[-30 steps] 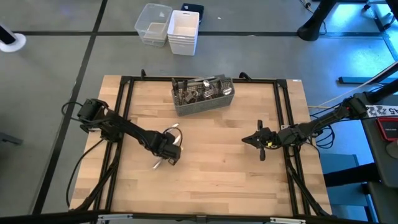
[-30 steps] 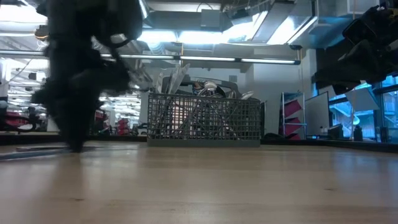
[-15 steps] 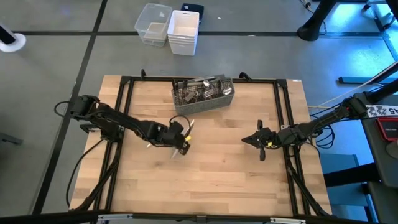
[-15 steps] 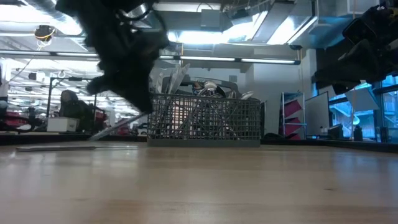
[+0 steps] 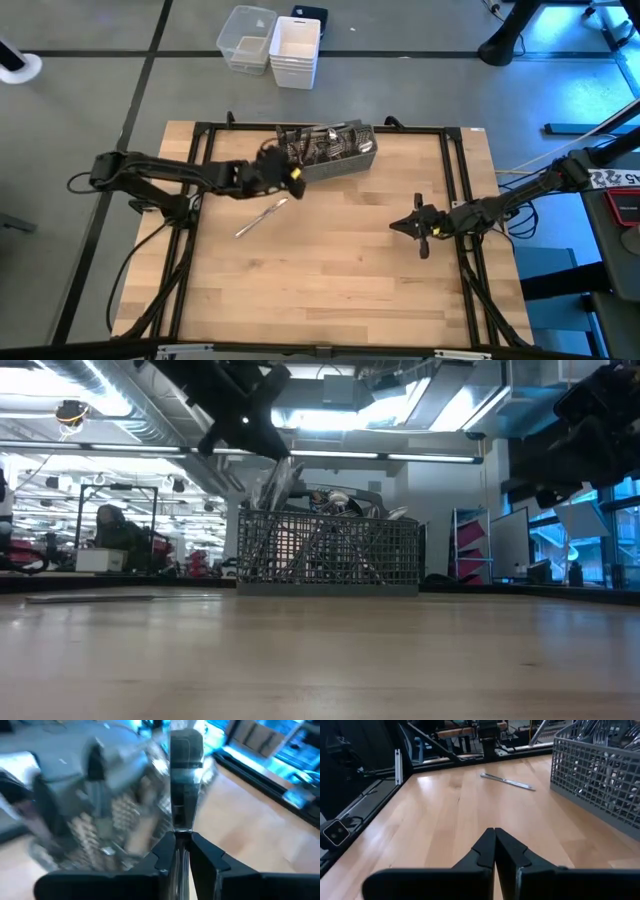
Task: Sort silverware
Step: Put the silver table knife into the gray silverware organizer
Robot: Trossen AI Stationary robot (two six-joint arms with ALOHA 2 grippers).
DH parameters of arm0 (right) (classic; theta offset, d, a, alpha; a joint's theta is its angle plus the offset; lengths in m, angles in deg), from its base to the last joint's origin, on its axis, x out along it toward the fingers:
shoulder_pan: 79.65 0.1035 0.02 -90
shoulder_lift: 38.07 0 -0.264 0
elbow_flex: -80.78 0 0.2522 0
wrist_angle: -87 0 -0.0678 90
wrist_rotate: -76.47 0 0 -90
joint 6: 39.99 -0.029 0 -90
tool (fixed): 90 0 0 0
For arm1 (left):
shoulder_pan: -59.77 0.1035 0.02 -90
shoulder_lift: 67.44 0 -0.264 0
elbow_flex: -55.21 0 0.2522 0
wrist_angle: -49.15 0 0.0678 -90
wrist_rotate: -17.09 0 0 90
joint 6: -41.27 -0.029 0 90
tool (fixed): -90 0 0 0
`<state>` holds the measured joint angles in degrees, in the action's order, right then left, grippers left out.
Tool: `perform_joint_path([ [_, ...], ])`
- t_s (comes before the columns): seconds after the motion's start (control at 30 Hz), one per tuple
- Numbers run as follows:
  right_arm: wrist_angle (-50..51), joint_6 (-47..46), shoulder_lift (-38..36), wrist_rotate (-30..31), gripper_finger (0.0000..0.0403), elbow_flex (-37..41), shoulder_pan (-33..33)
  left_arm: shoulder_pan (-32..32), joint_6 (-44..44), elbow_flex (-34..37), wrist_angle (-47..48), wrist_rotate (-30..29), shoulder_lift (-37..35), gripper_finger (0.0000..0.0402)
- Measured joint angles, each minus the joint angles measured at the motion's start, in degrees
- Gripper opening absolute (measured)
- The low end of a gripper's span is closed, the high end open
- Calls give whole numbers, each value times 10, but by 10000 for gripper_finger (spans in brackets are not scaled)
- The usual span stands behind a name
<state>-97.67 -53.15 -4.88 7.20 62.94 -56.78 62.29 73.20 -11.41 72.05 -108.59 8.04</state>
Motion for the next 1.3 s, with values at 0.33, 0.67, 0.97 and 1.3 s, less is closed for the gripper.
perform_joint_path([
  [0.33, 58, 17, -103, 1, 10, 0, 0, 77, -77, 0, 1, -58, -37, 41],
  [0.67, 67, 102, -202, 2, 10, 0, 0, 123, -80, 0, 0, -57, 7, 42],
  [0.97, 133, 106, -245, 8, 10, 0, 0, 117, -40, -1, 4, -45, 68, 43],
  [1.3, 153, 106, -246, 22, 10, 0, 0, 117, -53, 0, 38, 9, 85, 43],
])
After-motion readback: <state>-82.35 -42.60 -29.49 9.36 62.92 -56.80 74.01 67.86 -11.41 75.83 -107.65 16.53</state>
